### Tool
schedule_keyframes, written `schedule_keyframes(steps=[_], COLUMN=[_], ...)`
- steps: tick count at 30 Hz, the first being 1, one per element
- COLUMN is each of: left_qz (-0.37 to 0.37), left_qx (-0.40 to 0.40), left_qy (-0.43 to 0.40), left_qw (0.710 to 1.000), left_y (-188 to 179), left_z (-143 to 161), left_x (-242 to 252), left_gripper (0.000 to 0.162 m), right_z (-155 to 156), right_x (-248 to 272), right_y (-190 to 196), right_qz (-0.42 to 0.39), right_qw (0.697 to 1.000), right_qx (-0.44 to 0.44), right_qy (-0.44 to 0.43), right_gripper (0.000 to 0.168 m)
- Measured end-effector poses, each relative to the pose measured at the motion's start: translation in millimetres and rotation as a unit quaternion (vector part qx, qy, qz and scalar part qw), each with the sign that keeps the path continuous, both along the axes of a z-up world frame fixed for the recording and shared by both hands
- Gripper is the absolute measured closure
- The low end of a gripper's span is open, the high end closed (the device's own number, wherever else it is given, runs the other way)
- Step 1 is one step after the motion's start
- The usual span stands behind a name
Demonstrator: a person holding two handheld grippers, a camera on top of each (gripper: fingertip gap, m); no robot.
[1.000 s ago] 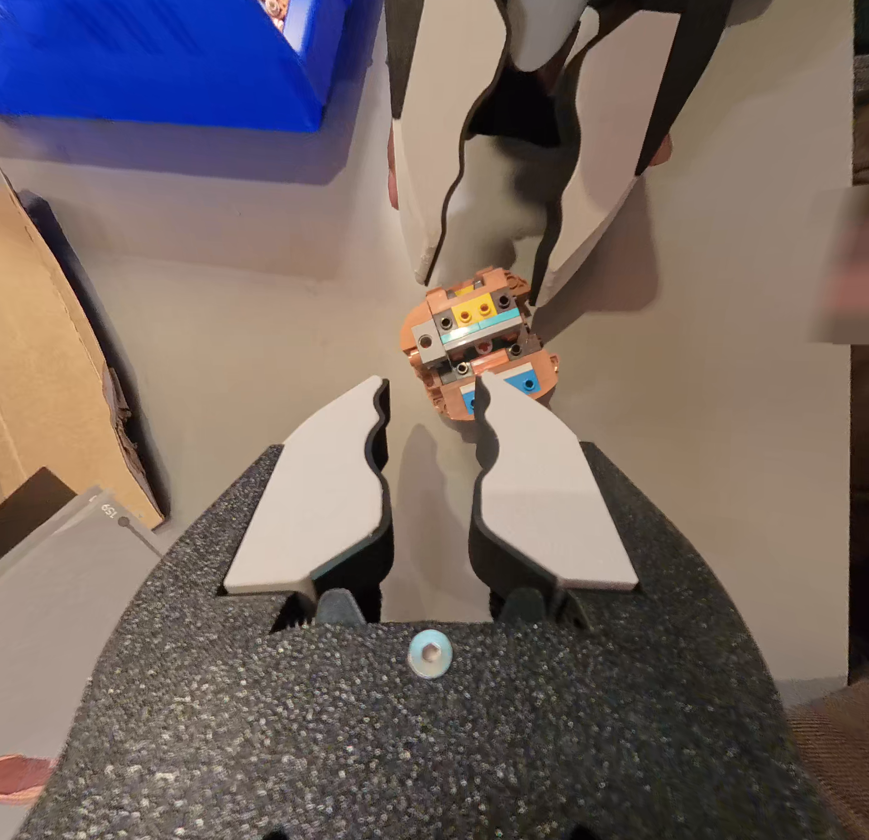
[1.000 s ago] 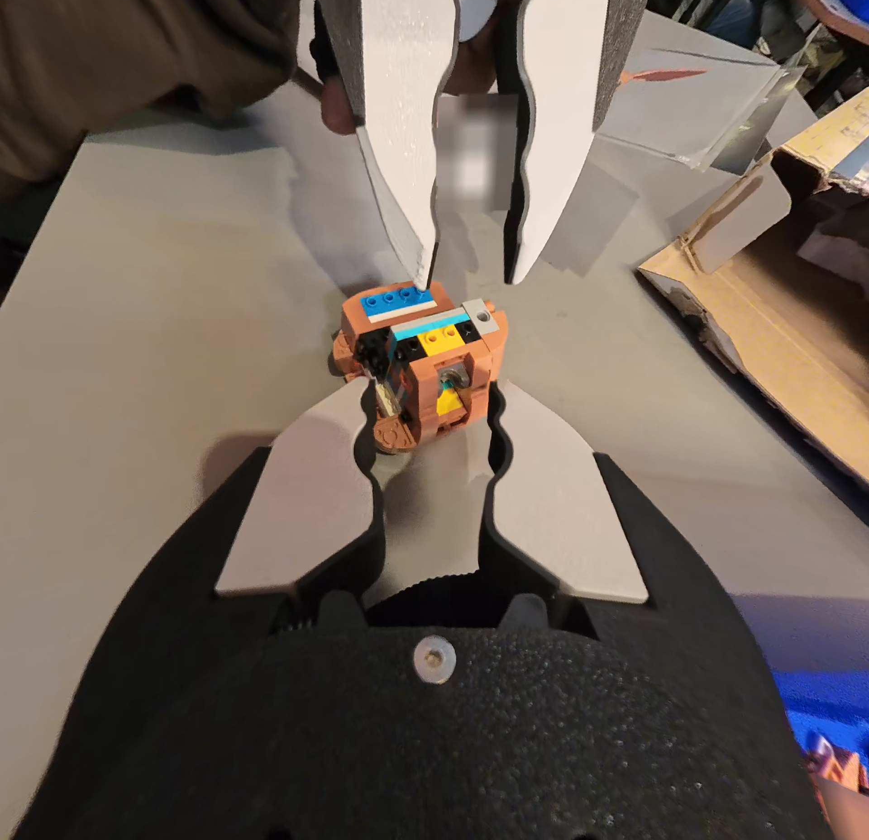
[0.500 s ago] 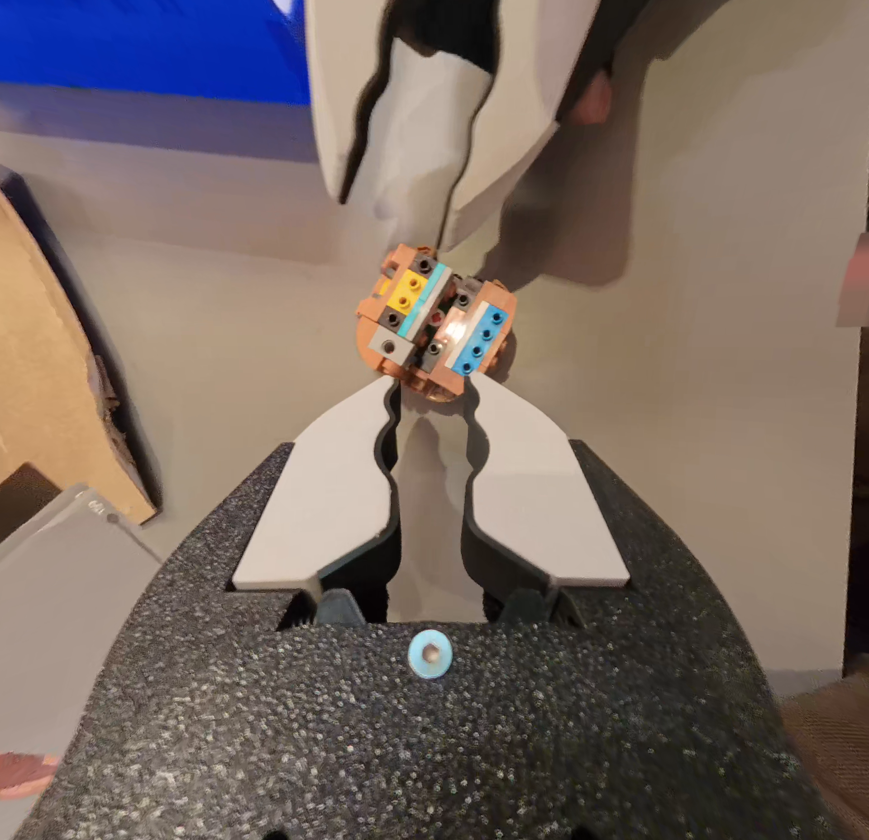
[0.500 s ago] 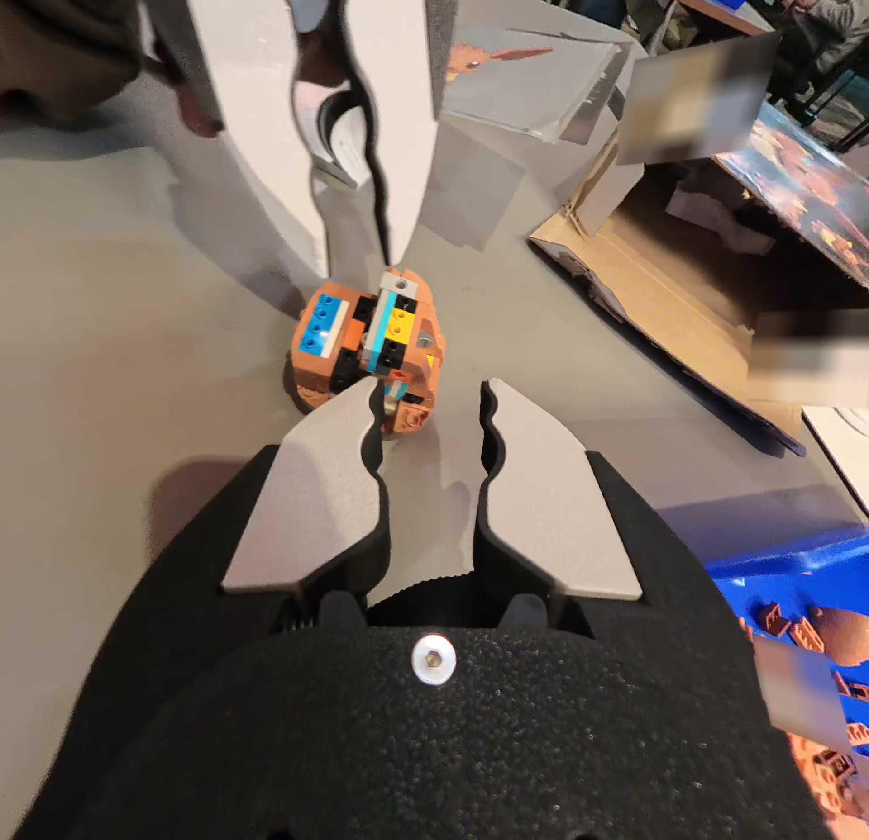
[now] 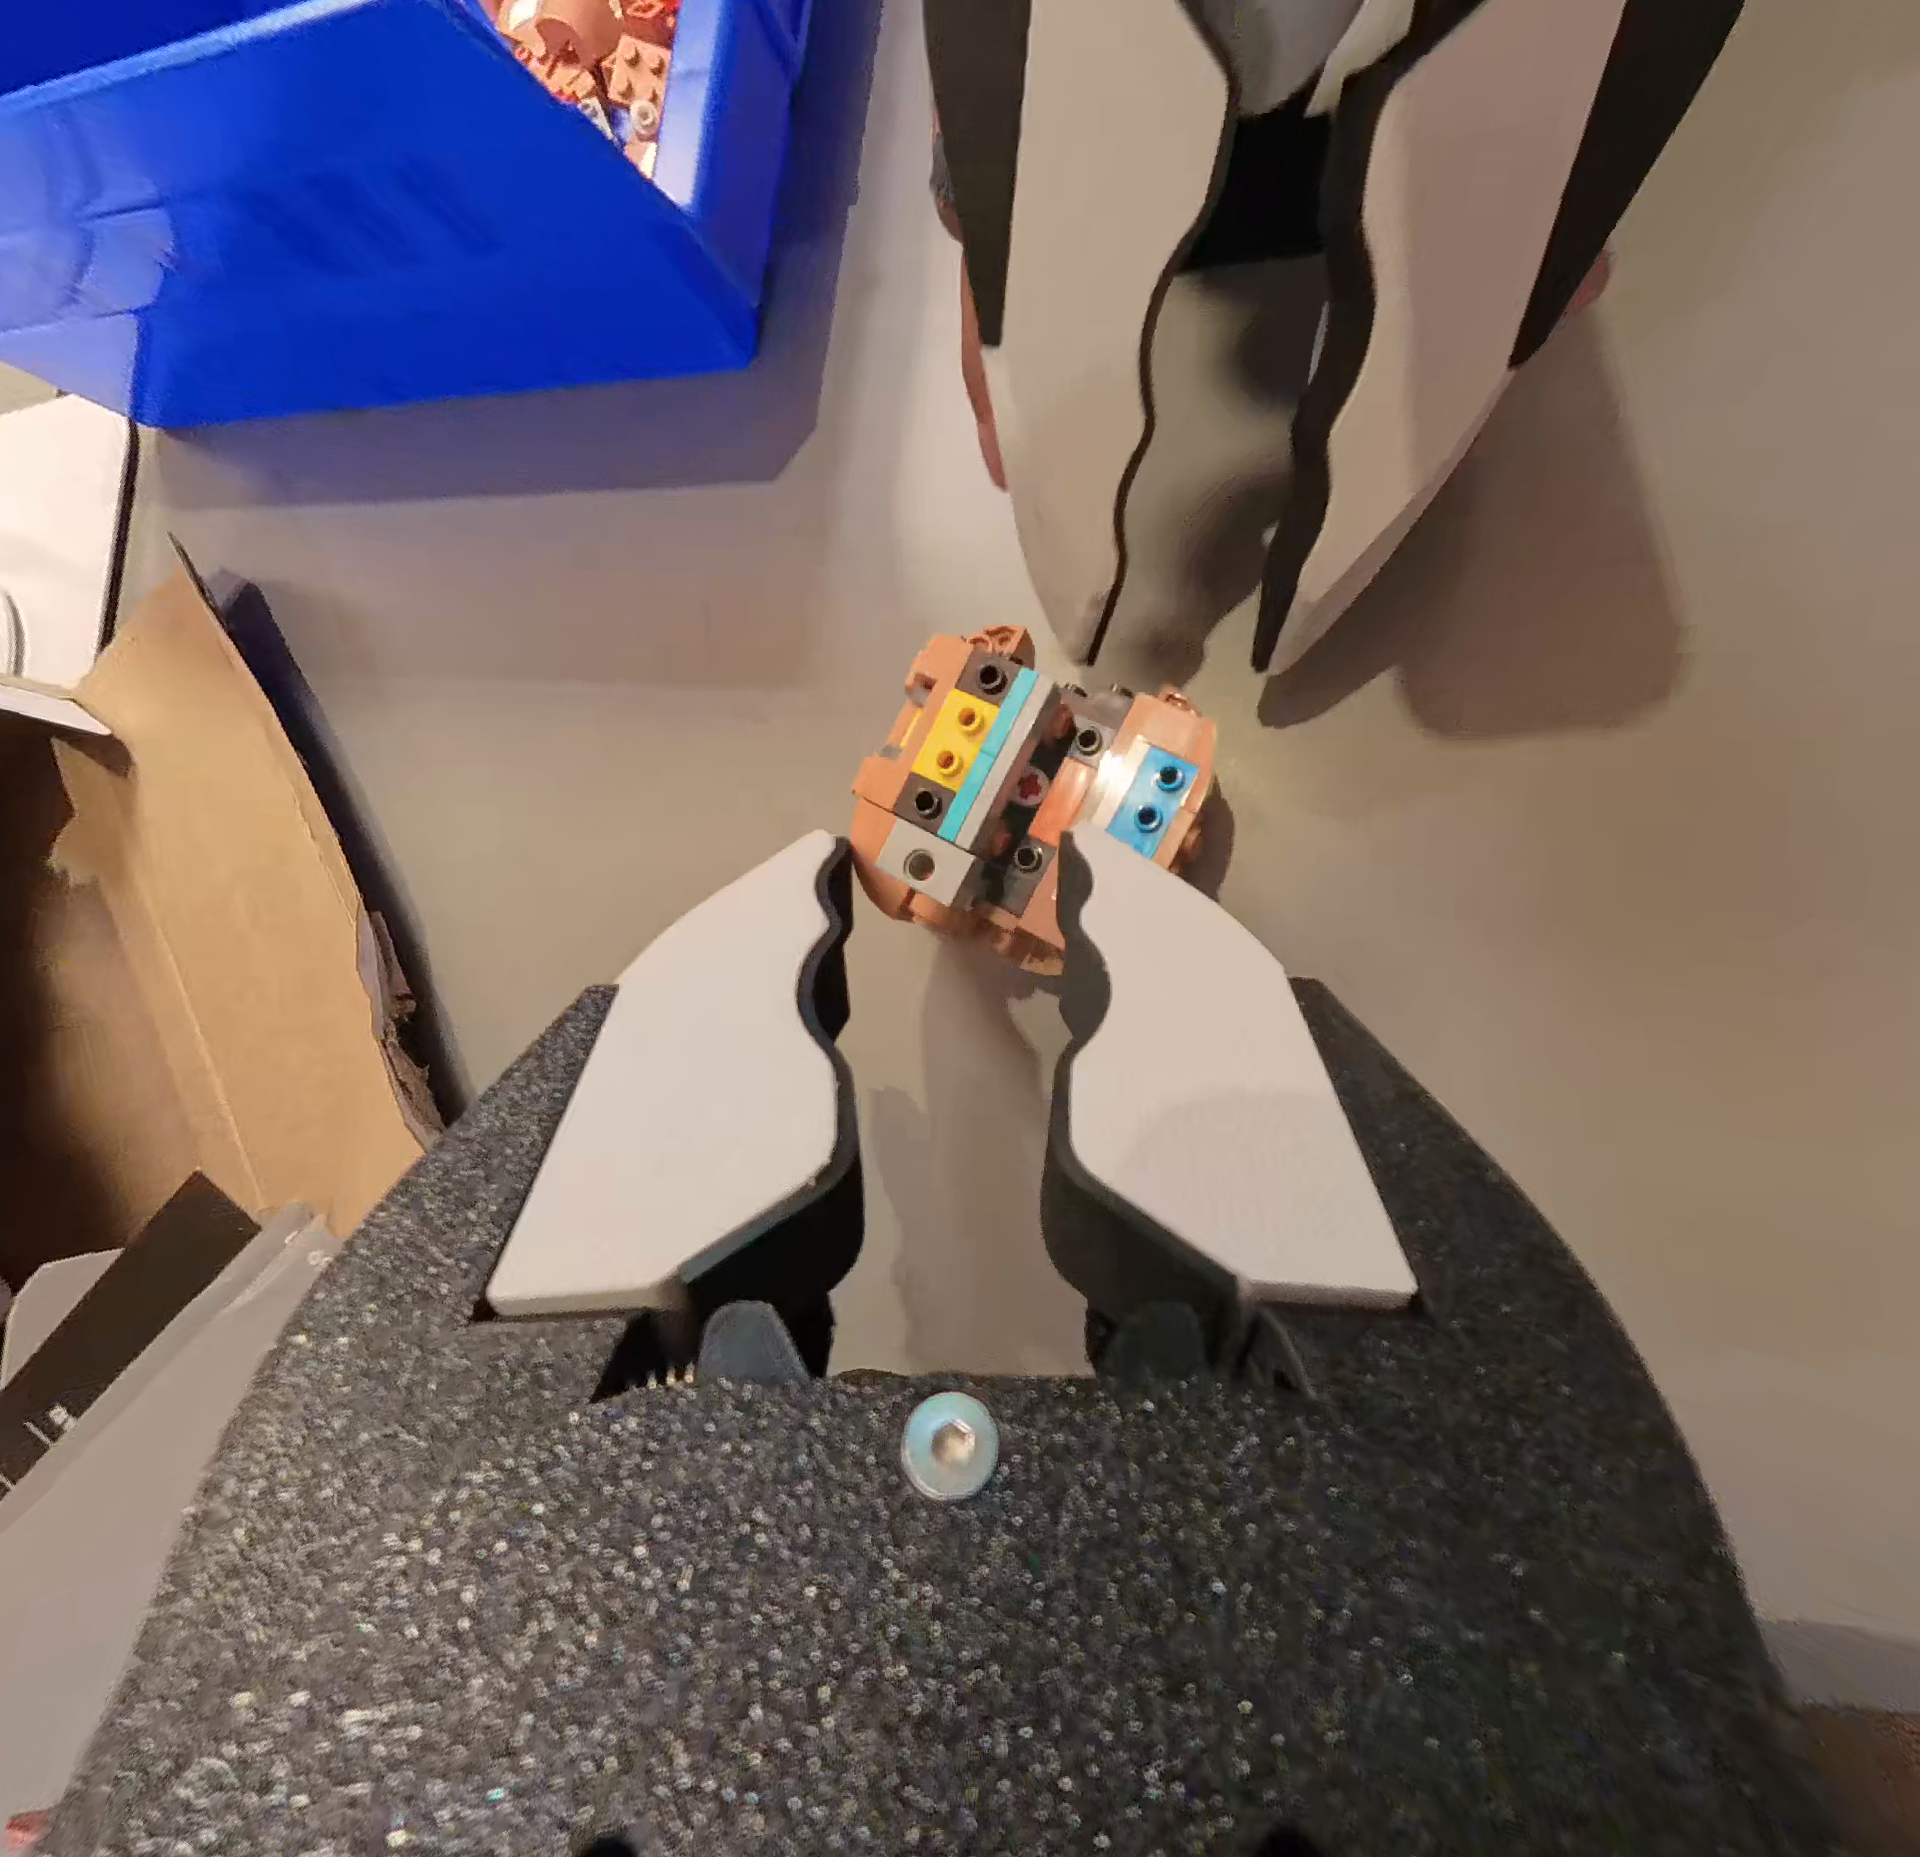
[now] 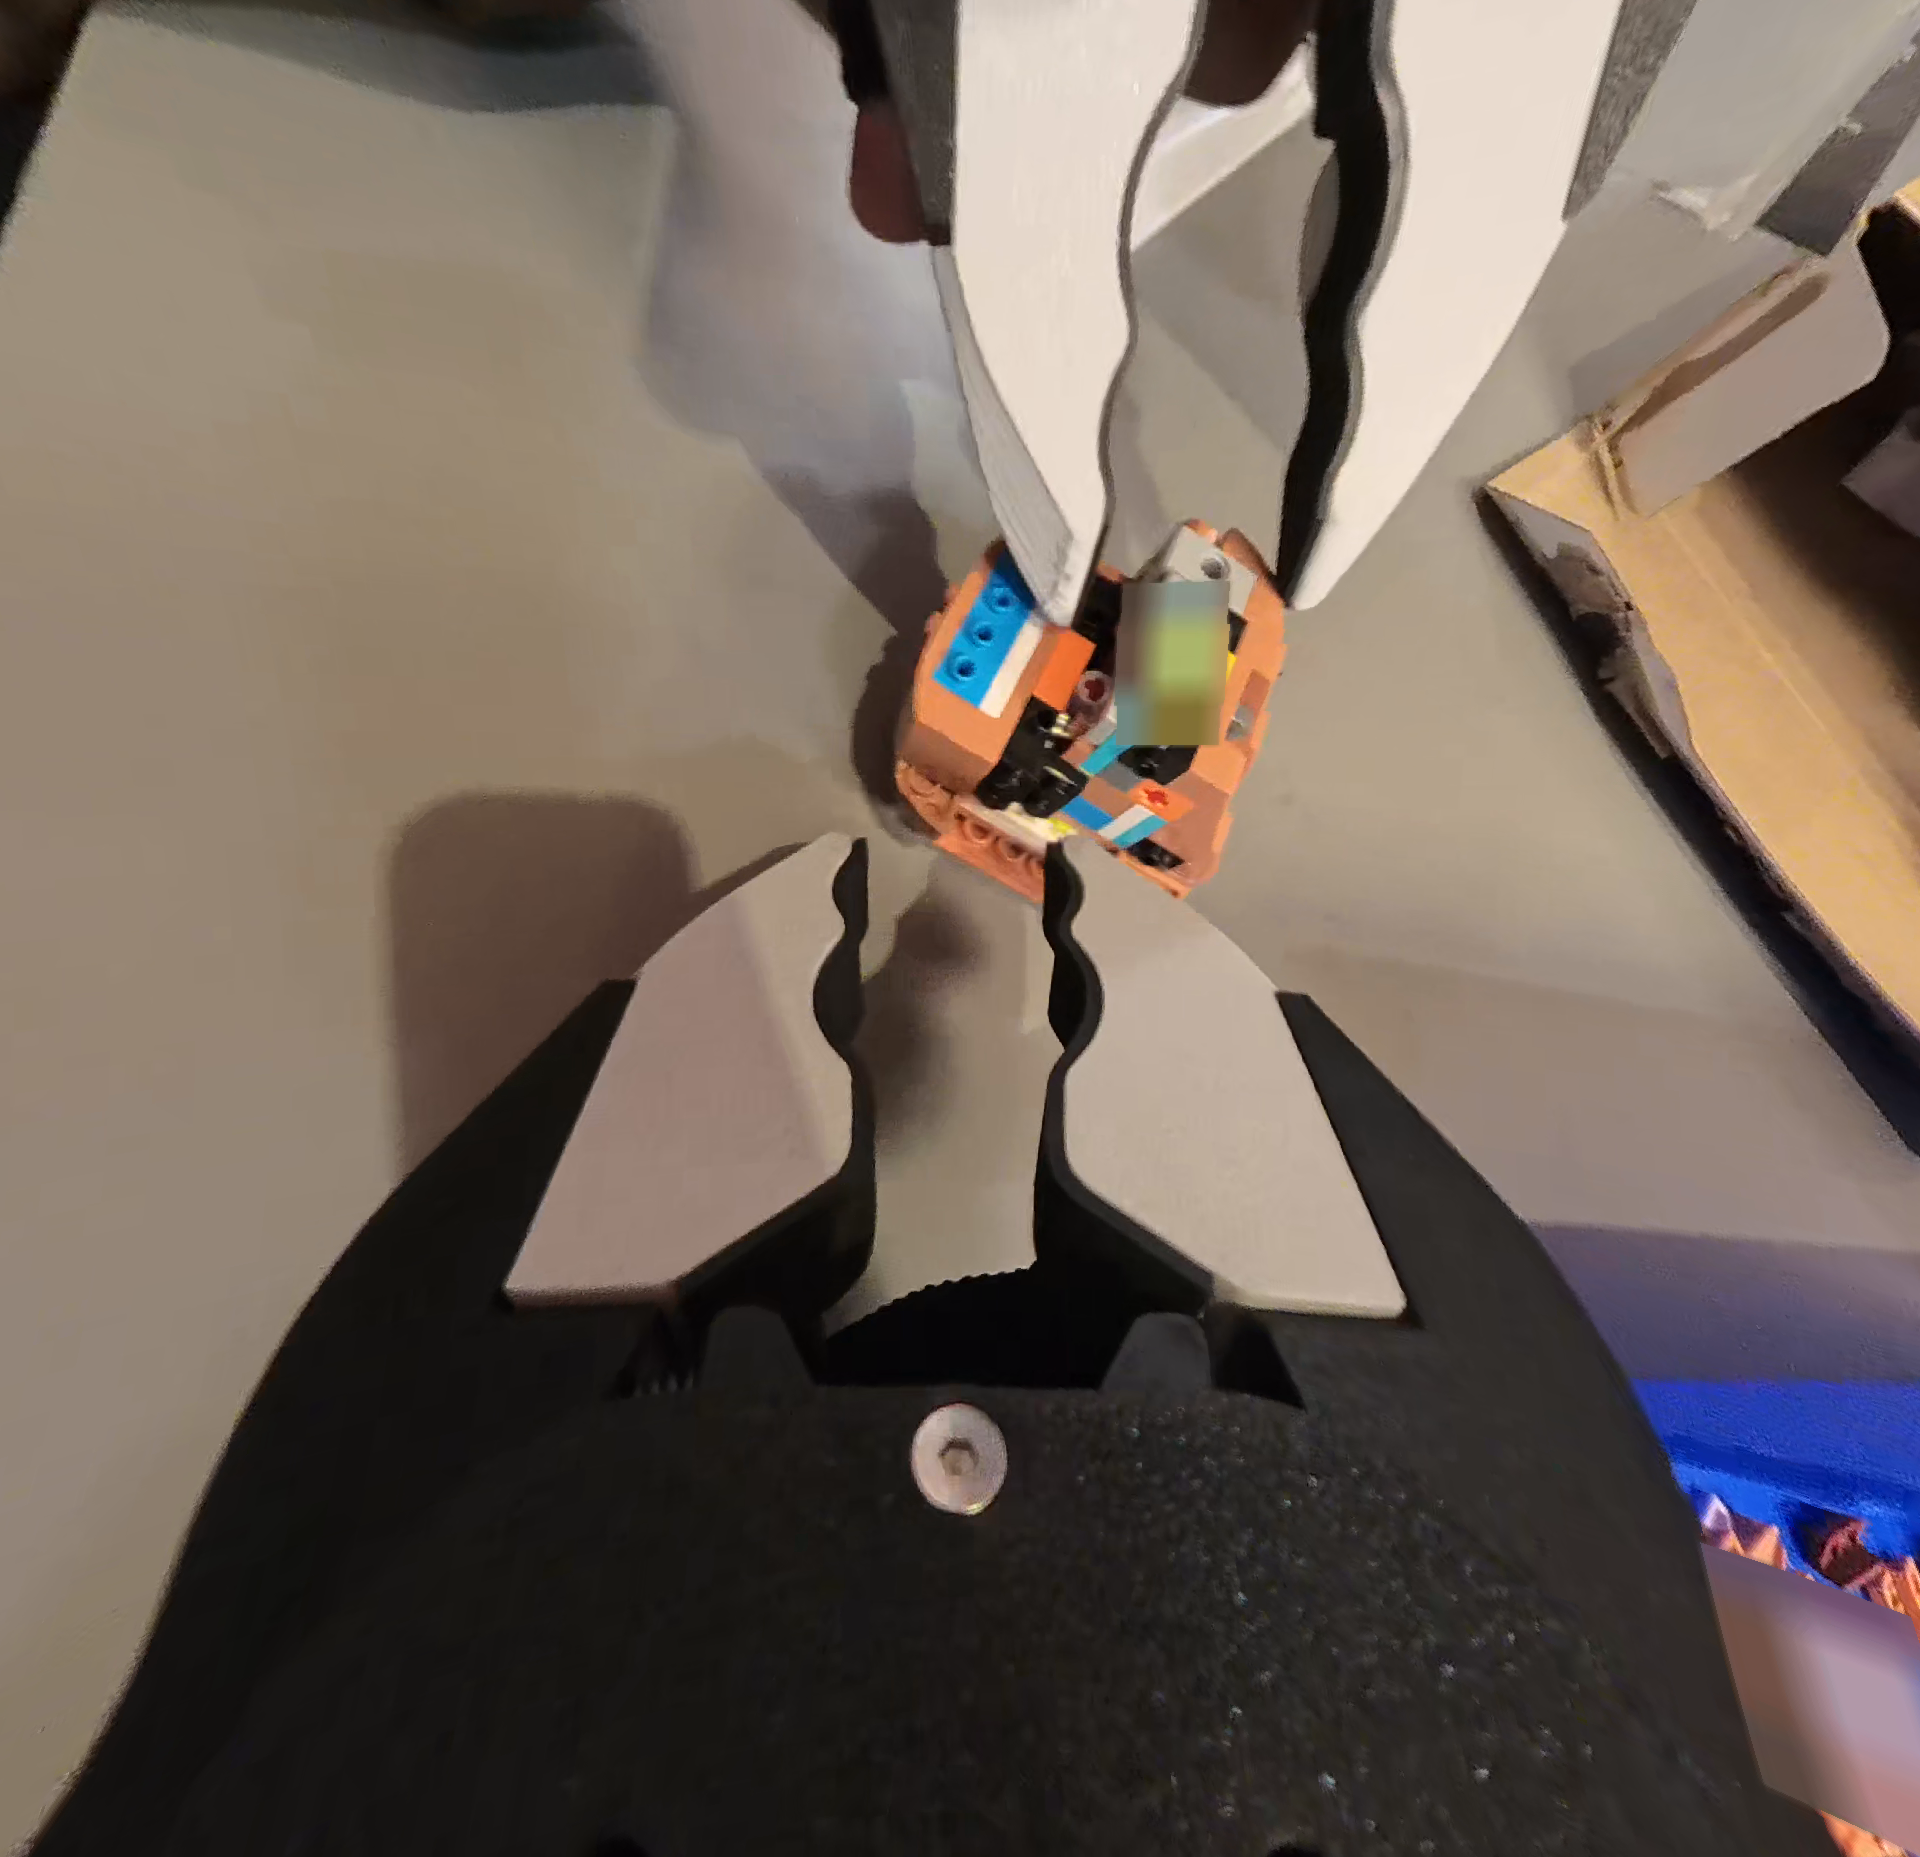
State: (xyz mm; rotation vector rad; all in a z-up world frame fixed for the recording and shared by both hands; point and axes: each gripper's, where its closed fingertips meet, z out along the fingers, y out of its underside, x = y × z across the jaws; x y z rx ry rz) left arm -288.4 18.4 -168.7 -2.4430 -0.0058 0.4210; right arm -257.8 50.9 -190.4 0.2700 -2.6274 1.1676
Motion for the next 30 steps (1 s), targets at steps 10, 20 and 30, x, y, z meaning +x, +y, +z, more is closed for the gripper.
schedule_keyframes(steps=[10,20,30], left_qz=[0.059,0.037,0.013], left_qx=[0.006,0.000,-0.026], left_qy=[-0.091,-0.112,-0.119], left_qw=[0.994,0.993,0.993], left_y=[-10,-10,-11], left_z=[3,3,-3], left_x=[8,21,32], left_gripper=[0.135,0.138,0.143], right_z=[2,18,12], right_x=[-41,-20,-34], right_y=[9,10,21], right_qz=[-0.109,-0.075,-0.108], right_qw=[0.994,0.996,0.994], right_qx=[-0.015,-0.044,-0.015], right_qy=[0.001,-0.027,-0.006], right_gripper=[0.137,0.137,0.132])
